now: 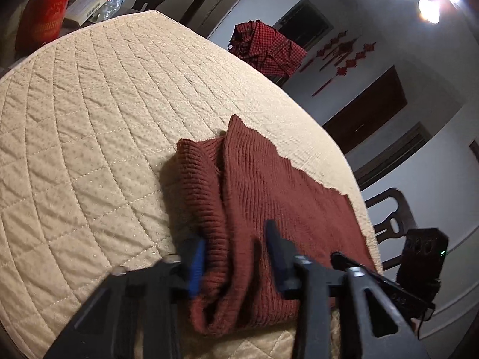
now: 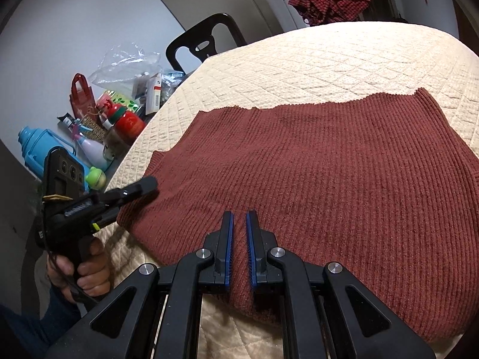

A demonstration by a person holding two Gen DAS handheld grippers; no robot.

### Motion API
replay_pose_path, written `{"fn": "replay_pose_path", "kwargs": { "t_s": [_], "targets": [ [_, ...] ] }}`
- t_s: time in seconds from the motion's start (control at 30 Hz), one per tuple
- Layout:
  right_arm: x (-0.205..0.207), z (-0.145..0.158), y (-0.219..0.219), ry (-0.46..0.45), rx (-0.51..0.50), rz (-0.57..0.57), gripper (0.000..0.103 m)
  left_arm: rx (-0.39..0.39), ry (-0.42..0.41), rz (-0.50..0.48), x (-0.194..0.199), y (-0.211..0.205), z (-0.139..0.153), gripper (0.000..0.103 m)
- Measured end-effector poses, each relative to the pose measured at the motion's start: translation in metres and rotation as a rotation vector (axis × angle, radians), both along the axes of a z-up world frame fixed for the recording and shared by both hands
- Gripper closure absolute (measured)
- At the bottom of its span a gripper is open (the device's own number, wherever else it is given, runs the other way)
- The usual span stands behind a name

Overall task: Fold small clothes
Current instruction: 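Grasp the sweater end with the left gripper and fold it over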

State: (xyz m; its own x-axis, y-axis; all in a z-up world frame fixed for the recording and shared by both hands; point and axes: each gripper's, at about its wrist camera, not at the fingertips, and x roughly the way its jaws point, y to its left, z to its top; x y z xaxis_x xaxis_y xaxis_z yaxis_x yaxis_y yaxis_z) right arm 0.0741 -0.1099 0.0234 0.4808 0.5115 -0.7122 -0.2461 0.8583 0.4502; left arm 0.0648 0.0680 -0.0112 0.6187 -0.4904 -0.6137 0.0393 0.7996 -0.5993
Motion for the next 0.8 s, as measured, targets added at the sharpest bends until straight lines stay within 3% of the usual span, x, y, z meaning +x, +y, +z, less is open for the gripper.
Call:
{"fn": "replay_pose_path", "kwargs": {
  "t_s": [0.1,0.3,0.57,0.67,0.8],
  "targets": [
    [0.000,0.001,0.000,0.004,0.000,0.001,0.095,-0.004,-0.018,-0.015,0.000,-0.002,0.007,0.084],
    [-0.009,0.010,-0.024,-0.008,0.001,-0.059,0.095,-0.020,-0.143,-0.080,-0.002,-0.021,0.051,0.085],
    [-0.036,0.012,-0.079,0.001,0.033,-0.207,0.095,-0.043,-0.229,-0.256,0.015,-0.094,0.095,0.085],
    [-0.046,0.013,-0.093,-0.002,0.048,-0.246,0.095,-0.042,-0.233,-0.354,0.023,-0.135,0.096,0.085],
    [-0.054,0.015,-0.108,-0.007,0.074,-0.280,0.095,-0.024,-0.157,-0.468,0.036,-0.186,0.069,0.086]
  ]
}}
